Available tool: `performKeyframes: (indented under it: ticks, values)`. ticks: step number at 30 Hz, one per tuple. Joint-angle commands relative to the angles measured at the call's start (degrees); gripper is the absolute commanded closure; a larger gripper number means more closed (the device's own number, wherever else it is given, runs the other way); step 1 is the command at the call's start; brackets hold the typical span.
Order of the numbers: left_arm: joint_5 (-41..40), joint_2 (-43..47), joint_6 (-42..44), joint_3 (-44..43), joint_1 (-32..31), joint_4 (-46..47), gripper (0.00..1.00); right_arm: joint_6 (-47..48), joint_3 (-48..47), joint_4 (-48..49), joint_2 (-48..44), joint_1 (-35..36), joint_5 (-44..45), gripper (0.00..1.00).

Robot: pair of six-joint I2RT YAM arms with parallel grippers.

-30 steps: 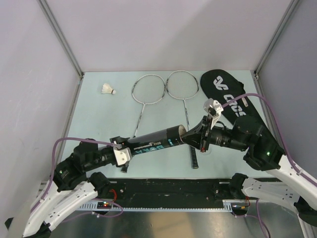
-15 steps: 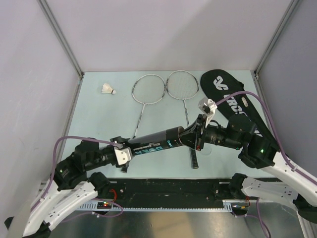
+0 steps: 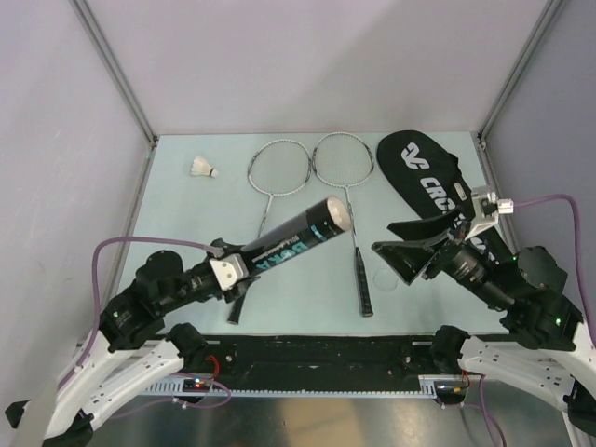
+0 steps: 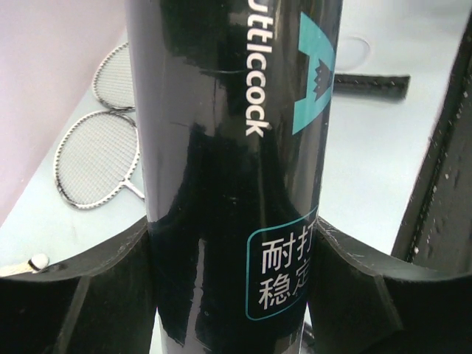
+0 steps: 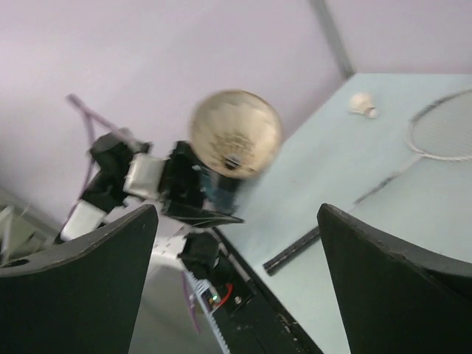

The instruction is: Pack up the badminton gear

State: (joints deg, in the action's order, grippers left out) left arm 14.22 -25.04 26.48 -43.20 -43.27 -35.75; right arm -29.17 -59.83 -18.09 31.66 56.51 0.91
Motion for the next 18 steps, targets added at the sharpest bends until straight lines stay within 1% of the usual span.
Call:
performKeyframes:
  ticks: [1,4,7,13,15,16,17,18]
  values:
    - [-6.8,-0.7,-7.5,-3.7,0.1,8.1,0.59,-6.0,1.2,-7.2,0.7,0.1,18.1,0.04]
    - [-9.7,-1.8,-9.8,-4.2,0.1,8.8,0.59,-12.2,2.1,-16.6,3.6,-0.5,29.3,0.02]
    - [-10.6,-2.8,-12.1,-4.9,0.1,9.6,0.59,-17.5,3.2,-24.8,6.8,-2.1,33.8,0.01]
    - [-13.4,-4.4,-17.3,-5.7,0.1,11.7,0.59,-23.9,5.0,-30.9,12.7,-5.7,32.9,0.0]
    - [-16.5,-4.4,-18.9,-5.9,0.1,12.3,0.59,-26.1,5.1,-32.3,14.9,-6.5,33.4,0.01]
    - [-17.5,-4.2,-19.6,-5.9,0.1,12.8,0.58,-26.2,5.2,-31.1,15.0,-6.6,33.0,0.0]
    - [-18.4,-3.9,-20.7,-5.8,0.1,13.3,0.58,-23.2,5.7,-29.1,14.6,-6.3,31.9,0.0]
    - [-18.9,-3.6,-21.7,-5.8,0.1,14.0,0.58,-20.0,6.3,-23.8,13.0,-5.7,28.4,0.01]
